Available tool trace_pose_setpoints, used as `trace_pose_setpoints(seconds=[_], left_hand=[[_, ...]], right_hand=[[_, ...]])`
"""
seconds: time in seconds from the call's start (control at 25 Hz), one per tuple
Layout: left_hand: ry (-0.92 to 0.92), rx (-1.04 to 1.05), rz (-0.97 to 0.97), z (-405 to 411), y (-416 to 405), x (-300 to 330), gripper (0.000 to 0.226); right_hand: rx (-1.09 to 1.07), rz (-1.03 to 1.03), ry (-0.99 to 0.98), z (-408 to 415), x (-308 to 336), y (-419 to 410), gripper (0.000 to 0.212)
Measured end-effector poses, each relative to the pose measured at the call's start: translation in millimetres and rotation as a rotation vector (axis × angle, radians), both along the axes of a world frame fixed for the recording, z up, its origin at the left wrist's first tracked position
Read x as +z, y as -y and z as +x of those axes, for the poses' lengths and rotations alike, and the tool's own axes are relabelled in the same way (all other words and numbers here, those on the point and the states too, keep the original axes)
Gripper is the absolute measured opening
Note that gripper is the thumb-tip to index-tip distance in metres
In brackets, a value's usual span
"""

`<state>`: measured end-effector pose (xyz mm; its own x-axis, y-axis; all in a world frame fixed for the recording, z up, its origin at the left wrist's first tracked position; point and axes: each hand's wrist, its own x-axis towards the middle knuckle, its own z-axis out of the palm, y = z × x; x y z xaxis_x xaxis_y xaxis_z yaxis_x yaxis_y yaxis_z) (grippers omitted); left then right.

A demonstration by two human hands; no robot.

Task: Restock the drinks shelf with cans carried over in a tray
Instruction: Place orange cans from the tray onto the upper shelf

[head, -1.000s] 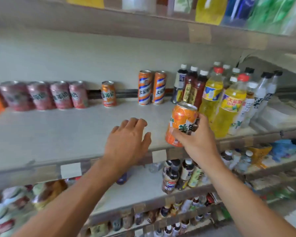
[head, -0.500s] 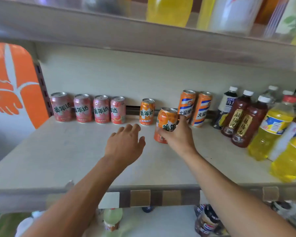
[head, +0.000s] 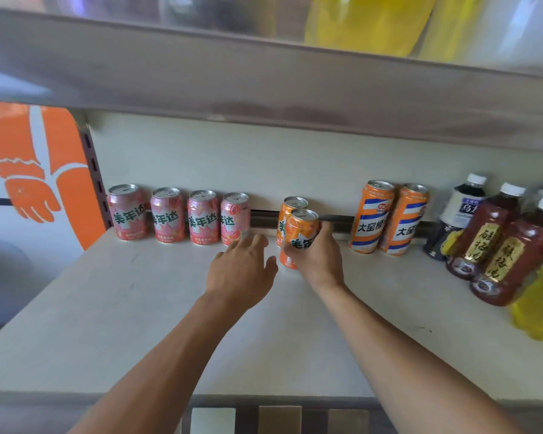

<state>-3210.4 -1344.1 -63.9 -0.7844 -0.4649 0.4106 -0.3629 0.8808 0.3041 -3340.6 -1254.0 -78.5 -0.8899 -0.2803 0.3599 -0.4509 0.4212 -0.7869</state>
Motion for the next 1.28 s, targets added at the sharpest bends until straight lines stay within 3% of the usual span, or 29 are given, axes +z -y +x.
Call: trace_pose_setpoints(seconds=[0.4, 0.8, 1.04, 1.28], left_hand=[[-0.021, 0.009, -0.007, -13, 10, 3, 0.037], [-0.027, -0.053, -0.014, -2, 7, 8, 0.036], [-0.071, -0.207, -0.117, 1, -36, 11, 0.034], [-0.065, -0.457, -0.073, -9, -137, 8, 0.038]], right_hand=[[0.027, 0.063, -0.022, 0, -10, 4, 0.063], [0.042, 0.283, 0.149, -3, -7, -10, 0.070], [-0.033, 0.380, -0.032, 27, 10, -95, 0.054], [-0.218, 0.420, -0.169, 78, 13, -228, 0.043]])
